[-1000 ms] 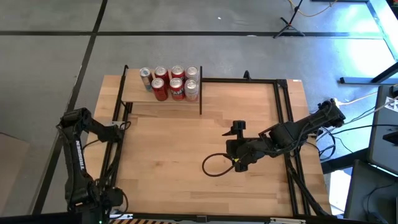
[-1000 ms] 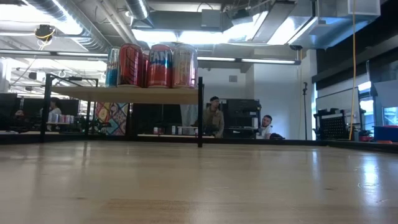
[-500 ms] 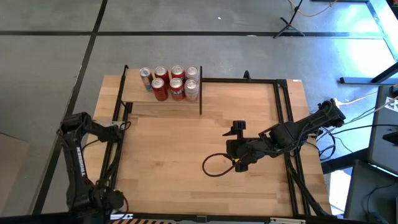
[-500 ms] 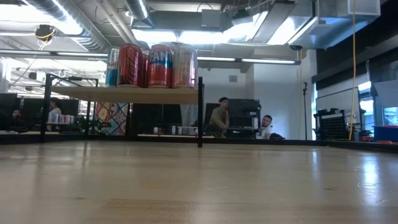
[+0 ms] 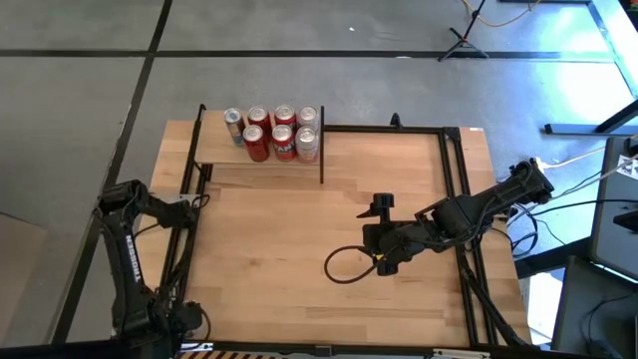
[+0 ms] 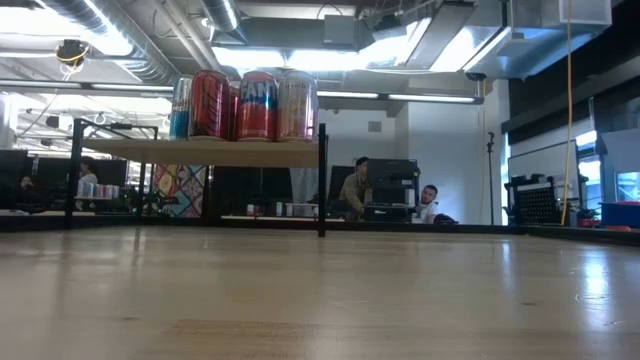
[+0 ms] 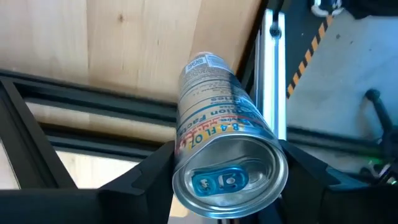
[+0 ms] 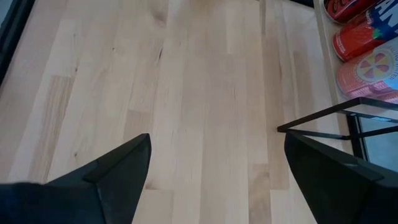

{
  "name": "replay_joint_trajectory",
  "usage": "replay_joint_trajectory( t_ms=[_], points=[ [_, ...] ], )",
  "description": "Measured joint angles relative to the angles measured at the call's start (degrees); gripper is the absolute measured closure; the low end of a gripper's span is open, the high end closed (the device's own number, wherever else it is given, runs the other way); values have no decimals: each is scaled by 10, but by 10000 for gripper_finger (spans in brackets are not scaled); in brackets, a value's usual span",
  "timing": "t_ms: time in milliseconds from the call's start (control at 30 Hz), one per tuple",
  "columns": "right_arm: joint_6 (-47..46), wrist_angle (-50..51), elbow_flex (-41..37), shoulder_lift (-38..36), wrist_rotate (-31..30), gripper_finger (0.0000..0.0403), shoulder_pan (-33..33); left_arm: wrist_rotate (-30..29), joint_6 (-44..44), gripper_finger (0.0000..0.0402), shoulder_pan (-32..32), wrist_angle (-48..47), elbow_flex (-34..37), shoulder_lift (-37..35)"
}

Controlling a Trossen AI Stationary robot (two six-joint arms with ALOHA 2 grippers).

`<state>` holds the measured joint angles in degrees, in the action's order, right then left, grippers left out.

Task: Place canned beverage on shelf
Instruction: Put the blue soda can on the shelf aligned with the other blue soda can

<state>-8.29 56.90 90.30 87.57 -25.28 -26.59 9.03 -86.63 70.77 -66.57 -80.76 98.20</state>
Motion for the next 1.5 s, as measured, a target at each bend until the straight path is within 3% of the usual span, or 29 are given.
replay_joint_trajectory(
  t_ms=[400,767,900,1233,1367,1500],
  points=[
    [8,1,0,0,8,45,2,-63,-3,198,-111,-4,0,-109],
    [12,-35,0,0,116,45,72,-144,1,197,-215,-5,0,-236],
    [-21,-67,0,1,162,45,100,-163,28,197,-240,-5,0,-259],
    [-62,-185,0,30,159,45,116,-185,150,197,-321,-8,0,-294],
    [-61,-250,0,48,158,72,116,-193,200,197,-351,-8,0,-311],
    [-60,-302,0,66,138,138,116,-206,242,197,-369,-7,0,-331]
  ],
)
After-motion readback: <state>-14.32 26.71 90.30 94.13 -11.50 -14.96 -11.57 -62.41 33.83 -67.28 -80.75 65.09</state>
